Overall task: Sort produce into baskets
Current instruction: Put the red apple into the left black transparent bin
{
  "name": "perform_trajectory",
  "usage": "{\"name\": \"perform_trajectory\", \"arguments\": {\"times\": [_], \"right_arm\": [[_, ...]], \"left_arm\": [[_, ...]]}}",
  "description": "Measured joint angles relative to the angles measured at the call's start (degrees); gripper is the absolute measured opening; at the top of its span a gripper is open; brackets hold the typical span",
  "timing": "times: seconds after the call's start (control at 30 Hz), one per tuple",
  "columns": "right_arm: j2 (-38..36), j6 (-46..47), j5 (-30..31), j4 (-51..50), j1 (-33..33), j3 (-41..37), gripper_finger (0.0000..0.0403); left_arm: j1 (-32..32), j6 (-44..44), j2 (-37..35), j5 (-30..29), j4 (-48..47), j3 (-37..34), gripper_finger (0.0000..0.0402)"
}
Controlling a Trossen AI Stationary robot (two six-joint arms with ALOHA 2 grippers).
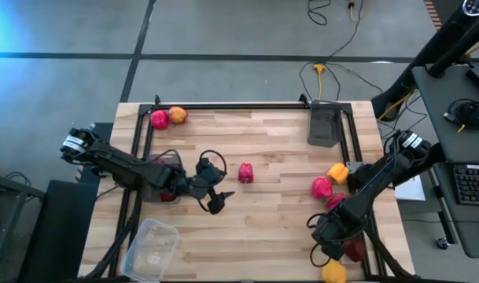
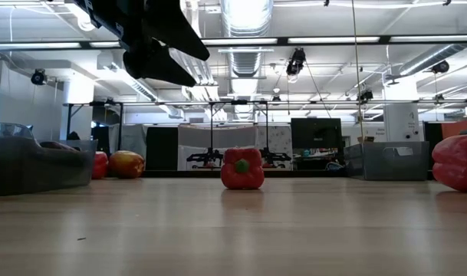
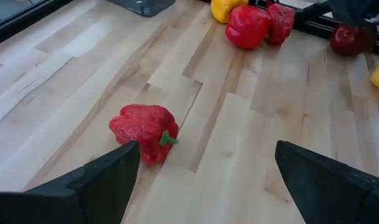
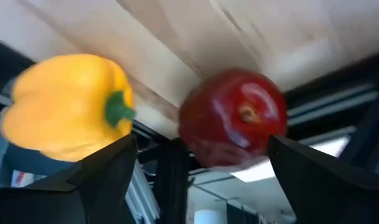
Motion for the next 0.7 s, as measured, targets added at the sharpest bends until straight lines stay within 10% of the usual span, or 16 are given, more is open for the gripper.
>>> {"name": "perform_trajectory", "arguments": {"times": [0.7], "right_arm": [[3.8, -5.4, -8.7, 1.1, 0.0, -4.7, 0.0364]], "left_arm": [[-4.9, -0.7, 0.0, -4.4, -0.1, 0.0, 0.0357]]}}
